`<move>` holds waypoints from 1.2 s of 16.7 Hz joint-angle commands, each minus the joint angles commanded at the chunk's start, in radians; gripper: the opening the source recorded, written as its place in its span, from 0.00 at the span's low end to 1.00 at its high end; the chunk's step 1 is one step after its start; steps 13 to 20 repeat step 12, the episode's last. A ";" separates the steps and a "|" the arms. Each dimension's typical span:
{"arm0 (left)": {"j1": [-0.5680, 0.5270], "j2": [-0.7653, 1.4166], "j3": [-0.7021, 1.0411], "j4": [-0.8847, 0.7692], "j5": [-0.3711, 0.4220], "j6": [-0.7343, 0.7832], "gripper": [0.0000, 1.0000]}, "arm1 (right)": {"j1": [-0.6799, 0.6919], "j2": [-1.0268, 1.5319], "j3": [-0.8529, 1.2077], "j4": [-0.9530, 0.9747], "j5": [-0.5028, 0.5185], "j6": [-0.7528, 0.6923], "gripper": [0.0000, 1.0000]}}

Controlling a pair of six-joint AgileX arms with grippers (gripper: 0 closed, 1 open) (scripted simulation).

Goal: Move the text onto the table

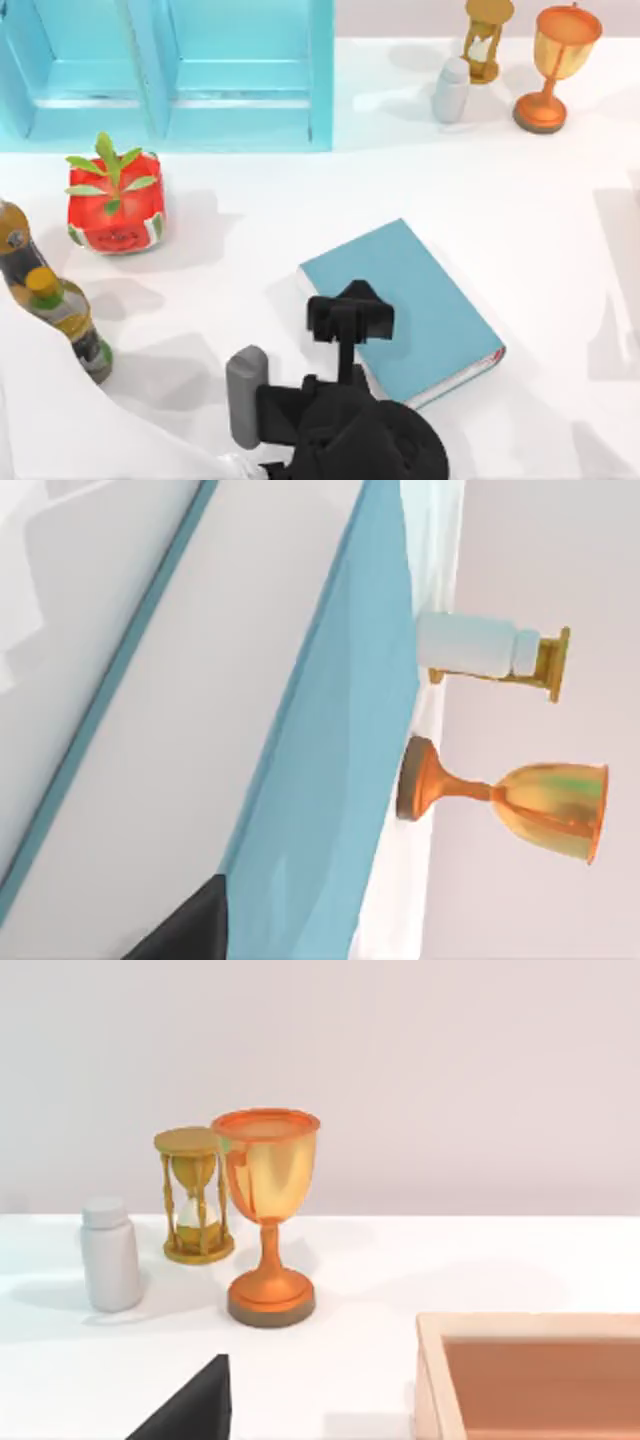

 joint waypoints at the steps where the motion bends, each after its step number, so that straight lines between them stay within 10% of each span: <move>1: -0.040 -0.016 -0.001 -0.061 -0.032 -0.054 1.00 | 0.000 0.000 0.000 0.000 0.000 0.000 1.00; 10: -0.336 -0.146 -0.012 -0.539 -0.286 -0.447 1.00 | 0.000 0.000 0.000 0.000 0.000 0.000 1.00; 20: -0.350 -0.154 -0.012 -0.558 -0.298 -0.463 1.00 | 0.000 0.000 0.000 0.000 0.000 0.000 1.00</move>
